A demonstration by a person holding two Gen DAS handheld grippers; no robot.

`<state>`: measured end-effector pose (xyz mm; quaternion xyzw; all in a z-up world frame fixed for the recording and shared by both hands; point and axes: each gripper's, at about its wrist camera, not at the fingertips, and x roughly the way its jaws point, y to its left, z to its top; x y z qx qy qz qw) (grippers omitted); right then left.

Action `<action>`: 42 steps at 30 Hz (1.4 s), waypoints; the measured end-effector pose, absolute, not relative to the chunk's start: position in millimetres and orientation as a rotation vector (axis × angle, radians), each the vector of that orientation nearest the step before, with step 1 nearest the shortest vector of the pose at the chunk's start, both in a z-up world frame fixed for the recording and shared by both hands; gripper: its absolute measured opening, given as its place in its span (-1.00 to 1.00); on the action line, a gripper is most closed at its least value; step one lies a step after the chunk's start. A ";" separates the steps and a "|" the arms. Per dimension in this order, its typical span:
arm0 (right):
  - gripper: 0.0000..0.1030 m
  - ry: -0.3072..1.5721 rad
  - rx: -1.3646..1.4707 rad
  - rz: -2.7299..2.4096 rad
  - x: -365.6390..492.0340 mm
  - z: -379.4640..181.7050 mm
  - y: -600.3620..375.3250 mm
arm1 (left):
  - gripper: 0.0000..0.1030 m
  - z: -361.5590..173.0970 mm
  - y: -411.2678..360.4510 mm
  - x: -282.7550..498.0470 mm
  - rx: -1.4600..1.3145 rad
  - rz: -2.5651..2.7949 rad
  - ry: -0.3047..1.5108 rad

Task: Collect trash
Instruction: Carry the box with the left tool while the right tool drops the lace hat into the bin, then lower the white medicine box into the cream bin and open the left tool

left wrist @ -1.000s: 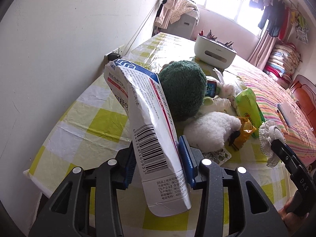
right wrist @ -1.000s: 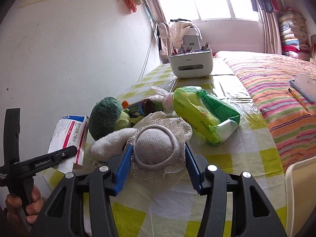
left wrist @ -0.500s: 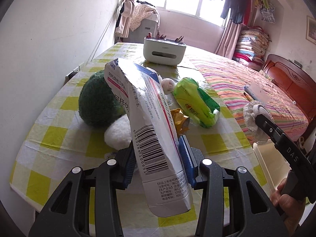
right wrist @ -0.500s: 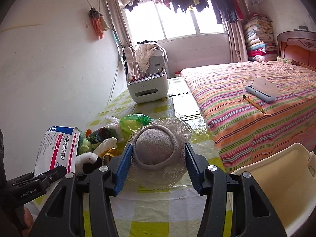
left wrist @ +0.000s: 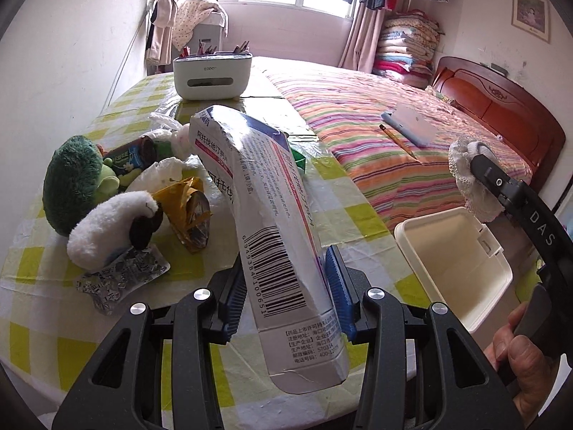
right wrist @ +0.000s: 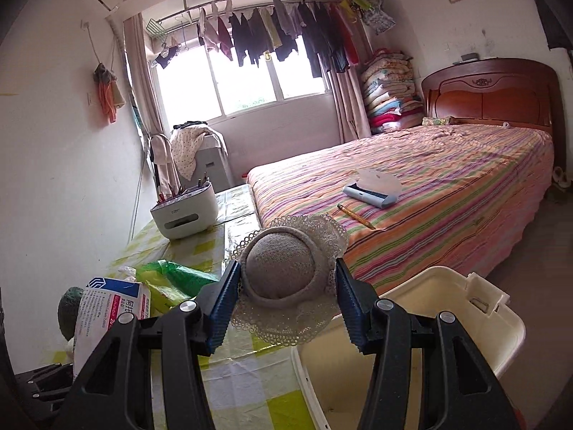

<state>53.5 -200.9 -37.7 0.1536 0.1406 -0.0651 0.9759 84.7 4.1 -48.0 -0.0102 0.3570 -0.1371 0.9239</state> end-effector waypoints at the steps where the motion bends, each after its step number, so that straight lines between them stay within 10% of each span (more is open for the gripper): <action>1: -0.01 0.279 0.316 -0.146 51.3 -37.4 -204.6 | -0.19 -48.8 -2.0 85.6 -0.014 -0.292 0.737; 42: 0.41 -0.036 0.633 -0.408 -32.6 -40.3 -277.1 | -0.13 -54.0 -121.8 95.2 0.096 -0.509 0.772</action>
